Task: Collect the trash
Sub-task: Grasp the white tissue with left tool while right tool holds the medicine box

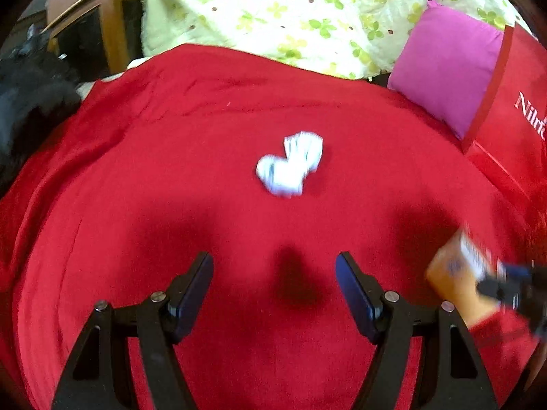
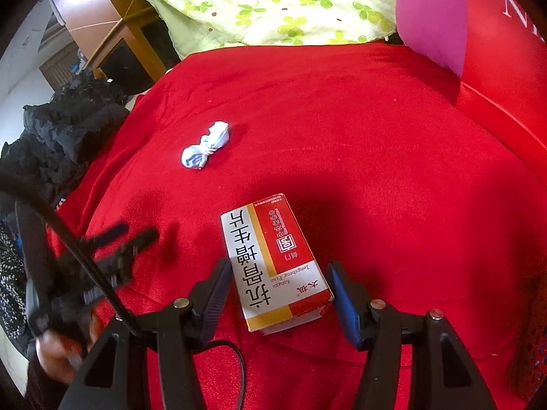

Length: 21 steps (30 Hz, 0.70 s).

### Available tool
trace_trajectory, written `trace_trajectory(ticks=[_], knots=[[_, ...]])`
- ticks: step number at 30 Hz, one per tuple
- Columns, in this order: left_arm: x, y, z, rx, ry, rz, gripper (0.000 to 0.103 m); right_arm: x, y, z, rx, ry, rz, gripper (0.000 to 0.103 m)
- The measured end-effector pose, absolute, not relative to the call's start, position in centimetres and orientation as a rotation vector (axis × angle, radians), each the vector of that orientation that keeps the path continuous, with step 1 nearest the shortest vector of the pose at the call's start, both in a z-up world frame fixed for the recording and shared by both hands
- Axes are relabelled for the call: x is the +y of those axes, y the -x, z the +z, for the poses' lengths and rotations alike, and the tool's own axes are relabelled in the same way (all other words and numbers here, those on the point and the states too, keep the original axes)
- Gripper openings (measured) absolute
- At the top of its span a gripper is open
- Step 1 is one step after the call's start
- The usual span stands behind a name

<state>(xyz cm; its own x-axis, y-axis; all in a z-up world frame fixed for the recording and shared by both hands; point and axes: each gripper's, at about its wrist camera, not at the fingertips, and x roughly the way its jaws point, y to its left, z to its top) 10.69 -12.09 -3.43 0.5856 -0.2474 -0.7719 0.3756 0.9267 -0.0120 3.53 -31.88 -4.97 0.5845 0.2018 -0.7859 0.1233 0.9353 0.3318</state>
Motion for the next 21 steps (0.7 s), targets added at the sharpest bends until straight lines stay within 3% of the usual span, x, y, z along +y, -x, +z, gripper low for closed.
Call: trace_trajectory(ticks=[8,16,18,20,21], knots=[[-16.2,-17.9,-2.7,0.916,-0.203,-0.457,0.074,-32.1,-4.1,-5.6,0.980,-0.420,0.089,0.060],[-18.0,-21.0,-5.4,1.007,-0.261,-0.454,0.074,-32.3,-4.4,-5.5,0.988,-0.425,0.099,0.060],[-18.0,-21.0,-5.8,1.017,-0.266,-0.463,0.068,-32.5,-4.5,-5.5,0.989,-0.432,0.100,0.060],[-18.1,-20.8,-6.1,1.022,-0.286,-0.459,0.051,-32.4,-4.6,-5.5,0.987,-0.427,0.099,0.060],[-18.0,-20.8,-6.1,1.025,-0.294,-0.451,0.047,-32.3,-4.5,-5.4,0.985,-0.423,0.100,0.059]])
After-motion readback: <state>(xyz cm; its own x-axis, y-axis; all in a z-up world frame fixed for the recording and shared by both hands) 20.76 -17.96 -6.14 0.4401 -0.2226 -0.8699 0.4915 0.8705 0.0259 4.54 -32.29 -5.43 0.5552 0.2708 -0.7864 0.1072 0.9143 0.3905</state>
